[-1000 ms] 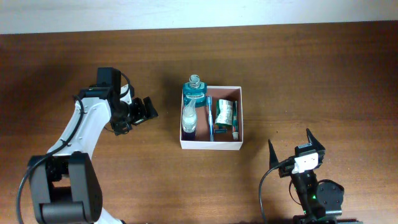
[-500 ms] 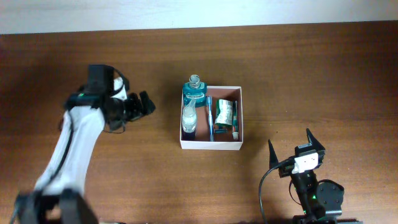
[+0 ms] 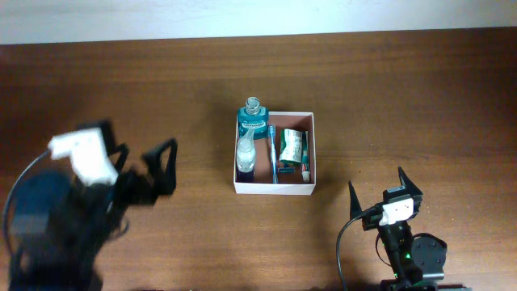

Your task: Pack container

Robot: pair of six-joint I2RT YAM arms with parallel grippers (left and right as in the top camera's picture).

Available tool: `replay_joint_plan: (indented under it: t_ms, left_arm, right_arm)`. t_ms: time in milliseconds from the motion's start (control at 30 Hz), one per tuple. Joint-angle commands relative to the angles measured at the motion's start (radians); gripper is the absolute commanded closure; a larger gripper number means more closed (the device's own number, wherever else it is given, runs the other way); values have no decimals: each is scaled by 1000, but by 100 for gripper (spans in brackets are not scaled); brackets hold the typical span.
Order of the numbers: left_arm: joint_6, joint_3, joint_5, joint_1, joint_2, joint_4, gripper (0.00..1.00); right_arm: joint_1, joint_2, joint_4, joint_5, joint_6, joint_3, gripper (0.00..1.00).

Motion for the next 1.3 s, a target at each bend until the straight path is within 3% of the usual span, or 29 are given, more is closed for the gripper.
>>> replay_joint_plan:
  t_ms: [0, 600, 1267]
  left_arm:
    - [2, 1, -15, 2, -125, -6, 1]
    - [2, -77, -13, 2, -454, -431, 1]
    - [-3, -487, -12, 2, -695, -382, 1]
  right_arm:
    - [-8, -10, -6, 6, 3, -5, 2]
    - [-8, -10, -6, 6, 3, -5, 2]
    - [-8, -10, -6, 6, 3, -5, 2]
